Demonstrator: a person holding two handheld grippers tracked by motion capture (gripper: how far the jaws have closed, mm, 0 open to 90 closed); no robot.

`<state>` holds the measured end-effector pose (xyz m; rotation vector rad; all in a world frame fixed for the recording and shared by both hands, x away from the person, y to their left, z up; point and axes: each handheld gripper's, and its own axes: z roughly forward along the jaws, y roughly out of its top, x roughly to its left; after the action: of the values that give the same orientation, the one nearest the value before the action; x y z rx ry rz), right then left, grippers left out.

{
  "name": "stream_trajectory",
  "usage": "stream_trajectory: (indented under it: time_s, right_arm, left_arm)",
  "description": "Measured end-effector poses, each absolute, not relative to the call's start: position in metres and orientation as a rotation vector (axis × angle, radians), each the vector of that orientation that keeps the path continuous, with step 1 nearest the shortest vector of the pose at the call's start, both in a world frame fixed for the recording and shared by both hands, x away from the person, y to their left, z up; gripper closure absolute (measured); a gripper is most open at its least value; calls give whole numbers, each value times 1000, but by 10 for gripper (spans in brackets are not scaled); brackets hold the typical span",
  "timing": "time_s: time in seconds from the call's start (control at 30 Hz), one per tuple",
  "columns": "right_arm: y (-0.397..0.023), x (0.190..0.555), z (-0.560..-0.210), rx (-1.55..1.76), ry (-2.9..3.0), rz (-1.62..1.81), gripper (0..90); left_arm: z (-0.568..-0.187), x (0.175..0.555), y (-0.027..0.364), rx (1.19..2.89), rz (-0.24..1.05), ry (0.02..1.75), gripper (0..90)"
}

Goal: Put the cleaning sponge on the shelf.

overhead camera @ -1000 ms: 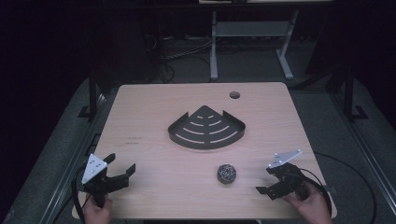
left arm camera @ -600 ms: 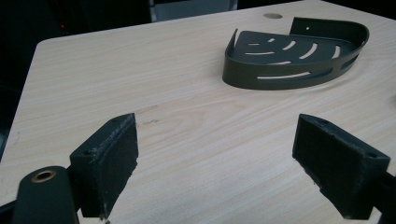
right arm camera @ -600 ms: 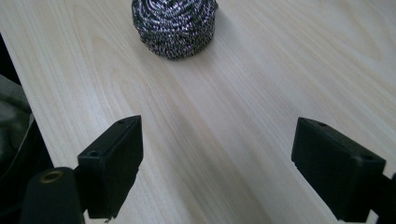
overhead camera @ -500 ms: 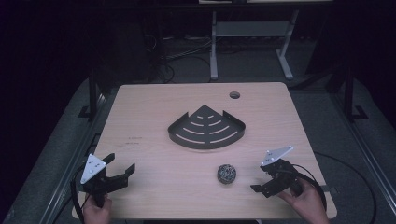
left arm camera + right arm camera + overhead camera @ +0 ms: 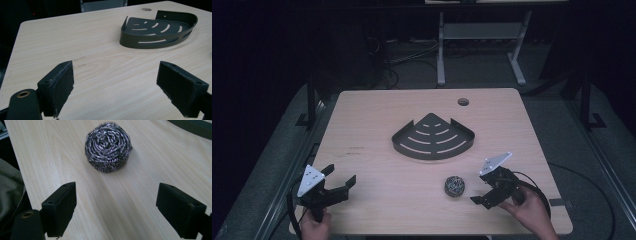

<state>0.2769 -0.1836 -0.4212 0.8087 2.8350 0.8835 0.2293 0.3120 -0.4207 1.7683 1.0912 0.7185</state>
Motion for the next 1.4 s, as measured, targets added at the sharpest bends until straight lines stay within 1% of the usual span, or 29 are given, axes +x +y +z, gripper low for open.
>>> stream_trajectory:
  time_s: [0.7, 1.4]
  right_arm:
    - [-156, 284, -418, 703, 2905, 859, 162]
    - [-129, 300, -419, 639, 2978, 779, 162]
  left_arm:
    - [-420, 229, 314, 1760, 720, 1091, 137]
    - [-419, 228, 315, 1752, 722, 1096, 137]
